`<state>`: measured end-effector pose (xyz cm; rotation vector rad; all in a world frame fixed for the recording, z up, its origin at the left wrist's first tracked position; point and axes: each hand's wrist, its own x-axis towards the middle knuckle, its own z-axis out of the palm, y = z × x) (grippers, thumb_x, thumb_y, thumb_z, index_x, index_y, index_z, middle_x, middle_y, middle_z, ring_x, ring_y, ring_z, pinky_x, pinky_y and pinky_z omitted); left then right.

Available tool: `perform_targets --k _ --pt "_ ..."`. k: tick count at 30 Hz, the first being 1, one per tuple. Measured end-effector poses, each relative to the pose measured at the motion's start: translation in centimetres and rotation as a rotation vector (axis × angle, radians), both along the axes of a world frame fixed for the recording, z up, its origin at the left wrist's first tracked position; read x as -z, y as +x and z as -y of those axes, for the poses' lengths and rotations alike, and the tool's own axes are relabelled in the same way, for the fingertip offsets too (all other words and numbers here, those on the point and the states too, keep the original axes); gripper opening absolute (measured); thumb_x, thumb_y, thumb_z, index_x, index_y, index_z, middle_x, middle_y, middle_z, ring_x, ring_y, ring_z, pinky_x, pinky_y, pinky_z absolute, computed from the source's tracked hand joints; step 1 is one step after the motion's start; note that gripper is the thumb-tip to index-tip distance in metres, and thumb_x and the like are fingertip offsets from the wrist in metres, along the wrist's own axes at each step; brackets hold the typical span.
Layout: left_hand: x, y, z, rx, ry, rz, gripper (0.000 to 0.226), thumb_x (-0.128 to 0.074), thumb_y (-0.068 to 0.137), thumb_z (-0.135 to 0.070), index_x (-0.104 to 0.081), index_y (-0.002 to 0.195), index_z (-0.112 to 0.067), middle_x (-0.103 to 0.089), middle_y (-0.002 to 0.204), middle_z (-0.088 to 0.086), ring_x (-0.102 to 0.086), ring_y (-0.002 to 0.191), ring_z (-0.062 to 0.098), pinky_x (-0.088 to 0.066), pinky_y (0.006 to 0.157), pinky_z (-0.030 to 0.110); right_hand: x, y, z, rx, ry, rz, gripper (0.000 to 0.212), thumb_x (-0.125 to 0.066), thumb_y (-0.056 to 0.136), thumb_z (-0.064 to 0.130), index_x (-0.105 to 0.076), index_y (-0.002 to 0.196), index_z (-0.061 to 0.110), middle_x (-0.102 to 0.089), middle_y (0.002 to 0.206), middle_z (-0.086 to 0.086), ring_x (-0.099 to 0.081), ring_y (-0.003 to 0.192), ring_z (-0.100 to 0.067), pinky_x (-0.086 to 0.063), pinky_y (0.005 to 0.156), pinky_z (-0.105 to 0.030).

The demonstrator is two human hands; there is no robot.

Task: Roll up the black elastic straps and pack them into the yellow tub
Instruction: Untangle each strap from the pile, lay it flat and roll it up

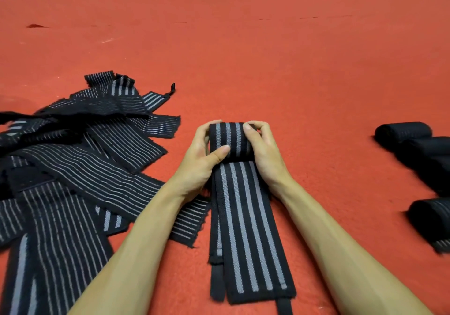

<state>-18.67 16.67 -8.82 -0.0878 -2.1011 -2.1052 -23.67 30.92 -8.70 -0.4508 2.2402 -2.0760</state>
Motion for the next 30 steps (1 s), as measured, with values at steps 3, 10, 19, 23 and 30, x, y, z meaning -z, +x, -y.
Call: perform_targets --k 3,10,19,23,30 --pt "-0.3 0.2 -0.1 -0.017 -0.027 -0.076 0.049 -0.061 0.086 0.001 -0.047 0.128 -0.021 -0.054 0.122 0.009 -0.061 0.101 0.016 -0.052 0.087 0.031 -0.1 0.2 0.0 -0.017 0.053 0.0 0.034 -0.047 0.093 0.058 -0.057 0.102 0.027 -0.066 0.095 0.012 -0.063 0.09 -0.005 -0.05 0.087 -0.034" --pt "-0.4 0.1 -0.8 -0.011 0.037 -0.054 0.067 -0.066 0.088 -0.003 -0.042 0.142 -0.034 -0.053 0.133 0.012 -0.064 0.11 0.019 -0.053 0.092 0.035 -0.6 0.2 0.3 -0.012 -0.137 0.069 0.015 -0.051 0.098 0.035 -0.053 0.101 0.02 -0.062 0.092 0.007 -0.06 0.081 -0.004 -0.047 0.077 -0.026" --pt "-0.2 -0.2 -1.6 -0.046 0.262 0.183 0.114 -0.071 0.061 -0.076 -0.031 0.145 -0.009 -0.058 0.131 0.009 -0.061 0.117 0.017 -0.047 0.104 0.043 -0.6 1.0 0.5 -0.119 -0.179 -0.12 0.029 -0.054 0.073 0.037 -0.055 0.102 0.042 -0.047 0.124 -0.022 -0.05 0.115 -0.039 -0.044 0.1 -0.05" --pt "-0.8 0.4 -1.9 0.104 0.47 0.201 0.058 -0.056 0.09 -0.046 -0.055 0.131 -0.005 -0.059 0.131 0.02 -0.057 0.122 0.032 -0.044 0.105 0.045 -0.4 1.1 0.4 -0.069 -0.119 -0.273 0.03 -0.046 0.08 0.043 -0.052 0.108 0.033 -0.042 0.115 0.003 -0.046 0.112 -0.006 -0.038 0.1 -0.023" --pt "-1.0 0.5 -0.7 0.008 0.346 0.16 0.057 -0.069 0.085 -0.027 -0.047 0.133 -0.008 -0.066 0.118 0.015 -0.067 0.102 0.026 -0.056 0.082 0.036 -0.1 0.6 0.8 -0.034 -0.052 -0.147 0.059 -0.033 0.083 0.072 -0.046 0.128 0.036 -0.042 0.128 0.002 -0.045 0.123 -0.007 -0.036 0.11 -0.036"
